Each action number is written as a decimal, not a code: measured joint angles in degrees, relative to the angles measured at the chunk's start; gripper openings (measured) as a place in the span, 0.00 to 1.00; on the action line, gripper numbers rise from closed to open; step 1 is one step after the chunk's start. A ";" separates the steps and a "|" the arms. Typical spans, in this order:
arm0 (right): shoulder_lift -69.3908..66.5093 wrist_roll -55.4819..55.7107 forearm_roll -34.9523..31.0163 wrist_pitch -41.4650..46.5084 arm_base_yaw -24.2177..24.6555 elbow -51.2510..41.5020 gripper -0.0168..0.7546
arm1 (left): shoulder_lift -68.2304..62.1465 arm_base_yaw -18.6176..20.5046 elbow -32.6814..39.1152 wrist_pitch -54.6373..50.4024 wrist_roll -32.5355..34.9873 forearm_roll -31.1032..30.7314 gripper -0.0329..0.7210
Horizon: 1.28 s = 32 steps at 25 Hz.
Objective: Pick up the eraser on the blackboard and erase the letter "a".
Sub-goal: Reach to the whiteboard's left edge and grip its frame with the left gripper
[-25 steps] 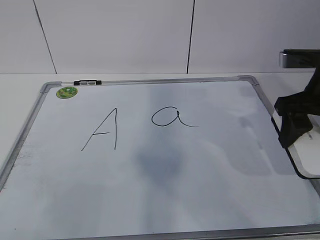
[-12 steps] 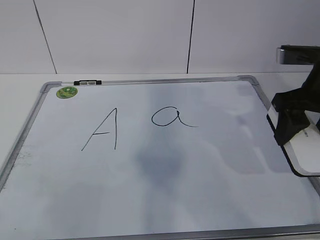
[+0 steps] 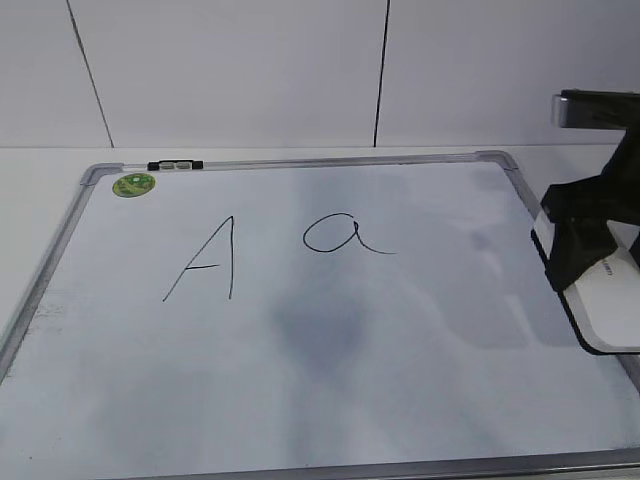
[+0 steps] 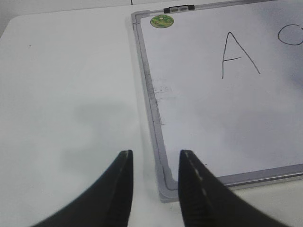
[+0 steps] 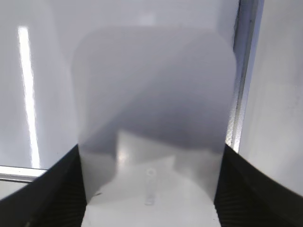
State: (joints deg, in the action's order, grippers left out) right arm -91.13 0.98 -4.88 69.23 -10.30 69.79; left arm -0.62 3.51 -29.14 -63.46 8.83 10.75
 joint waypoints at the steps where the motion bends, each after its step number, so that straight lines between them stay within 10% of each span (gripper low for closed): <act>1: 0.00 0.00 -0.11 0.00 0.00 0.00 0.70 | 0.00 0.00 0.00 0.00 0.00 0.88 0.37; 14: 0.00 0.00 -1.22 0.00 0.00 0.00 0.70 | -3.74 0.00 -1.17 1.12 0.00 4.62 0.51; 32: 0.00 0.00 -2.10 -0.38 0.00 0.00 0.70 | -55.20 0.00 -10.81 12.40 0.00 8.10 0.62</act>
State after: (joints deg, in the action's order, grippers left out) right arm -91.13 0.98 -6.98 68.85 -10.30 69.79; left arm -55.82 3.51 -39.95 -51.06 8.83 18.85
